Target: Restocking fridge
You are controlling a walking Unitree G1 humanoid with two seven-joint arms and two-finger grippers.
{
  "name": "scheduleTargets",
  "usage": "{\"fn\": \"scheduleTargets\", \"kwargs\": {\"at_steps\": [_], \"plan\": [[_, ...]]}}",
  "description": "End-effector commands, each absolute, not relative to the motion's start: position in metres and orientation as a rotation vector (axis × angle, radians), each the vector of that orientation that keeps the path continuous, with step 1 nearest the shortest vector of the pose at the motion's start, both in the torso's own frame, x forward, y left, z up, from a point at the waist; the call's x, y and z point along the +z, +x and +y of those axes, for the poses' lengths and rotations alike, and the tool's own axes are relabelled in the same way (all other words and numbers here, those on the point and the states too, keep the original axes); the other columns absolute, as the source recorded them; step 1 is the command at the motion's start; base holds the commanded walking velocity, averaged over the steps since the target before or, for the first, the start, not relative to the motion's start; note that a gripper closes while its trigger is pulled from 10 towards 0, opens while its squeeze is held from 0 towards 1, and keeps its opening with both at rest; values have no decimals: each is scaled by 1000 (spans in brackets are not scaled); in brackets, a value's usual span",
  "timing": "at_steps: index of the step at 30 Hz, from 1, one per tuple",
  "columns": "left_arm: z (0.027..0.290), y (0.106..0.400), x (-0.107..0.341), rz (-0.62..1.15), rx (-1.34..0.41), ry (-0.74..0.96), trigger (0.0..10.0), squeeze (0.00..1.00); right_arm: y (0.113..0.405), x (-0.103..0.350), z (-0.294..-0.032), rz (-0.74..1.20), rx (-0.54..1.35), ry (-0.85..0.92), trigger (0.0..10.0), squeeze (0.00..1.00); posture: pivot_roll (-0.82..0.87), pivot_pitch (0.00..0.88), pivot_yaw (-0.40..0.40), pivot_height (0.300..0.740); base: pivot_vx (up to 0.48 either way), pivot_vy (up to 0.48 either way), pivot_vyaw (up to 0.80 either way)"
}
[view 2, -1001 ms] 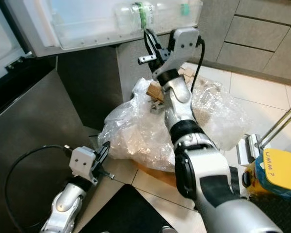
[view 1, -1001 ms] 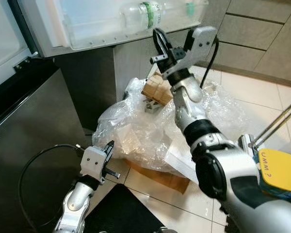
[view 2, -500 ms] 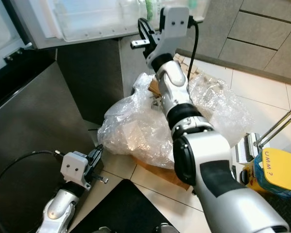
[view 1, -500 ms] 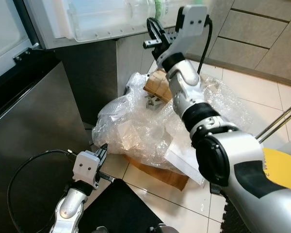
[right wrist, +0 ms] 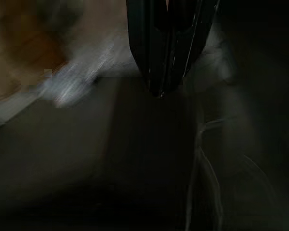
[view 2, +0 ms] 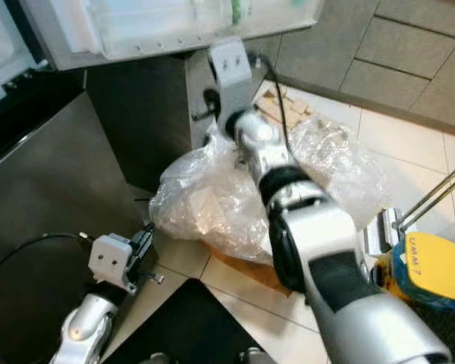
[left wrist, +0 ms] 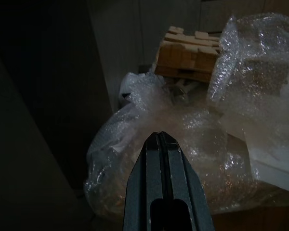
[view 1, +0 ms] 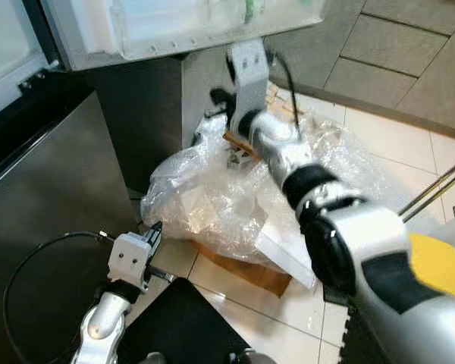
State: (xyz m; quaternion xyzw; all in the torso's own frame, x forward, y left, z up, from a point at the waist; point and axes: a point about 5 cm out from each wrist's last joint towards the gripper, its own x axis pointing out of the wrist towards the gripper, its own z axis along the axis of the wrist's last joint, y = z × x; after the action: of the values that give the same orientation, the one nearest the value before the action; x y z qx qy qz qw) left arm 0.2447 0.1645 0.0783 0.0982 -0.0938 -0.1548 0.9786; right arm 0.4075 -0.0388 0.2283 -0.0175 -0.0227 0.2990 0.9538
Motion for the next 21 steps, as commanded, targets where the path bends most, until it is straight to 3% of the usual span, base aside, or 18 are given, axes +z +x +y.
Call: {"fn": "scheduleTargets", "kwargs": {"at_steps": [1, 4, 6, 7, 13, 15, 21], "plan": [[157, 240, 67, -140, -344, 199, 10000, 0, 403, 211, -41, -41, 631, -24, 10000, 0, -10, 154, -67, 740, 0, 0, 0], [147, 241, 62, -121, -392, 195, 10000, 0, 370, 122, -51, 105, 647, 49, 10000, 0, -49, 145, -39, 740, 0, 0, 0], [146, 242, 61, -119, -397, 194, 10000, 0, 362, 106, -55, 130, 640, 65, 10000, 0, -49, 145, -39, 740, 0, 0, 0], [143, 244, 60, -116, -414, 188, 10000, 0, 340, 70, -70, 177, 595, 91, 10000, 0, -74, 143, -18, 740, 0, 0, 0], [135, 249, 60, -118, -450, 184, 10000, 0, 315, 36, -101, 200, 463, 109, 10000, 0, -100, 136, -1, 740, 0, 0, 0], [130, 252, 61, -121, -463, 182, 10000, 0, 305, 25, -122, 197, 359, 91, 10000, 0, -106, 135, 4, 740, 0, 0, 0], [127, 255, 58, -108, -471, 189, 10000, 0, 297, 24, -143, 137, 264, 84, 10000, 0, -120, 125, 11, 740, 0, 0, 0]]}}
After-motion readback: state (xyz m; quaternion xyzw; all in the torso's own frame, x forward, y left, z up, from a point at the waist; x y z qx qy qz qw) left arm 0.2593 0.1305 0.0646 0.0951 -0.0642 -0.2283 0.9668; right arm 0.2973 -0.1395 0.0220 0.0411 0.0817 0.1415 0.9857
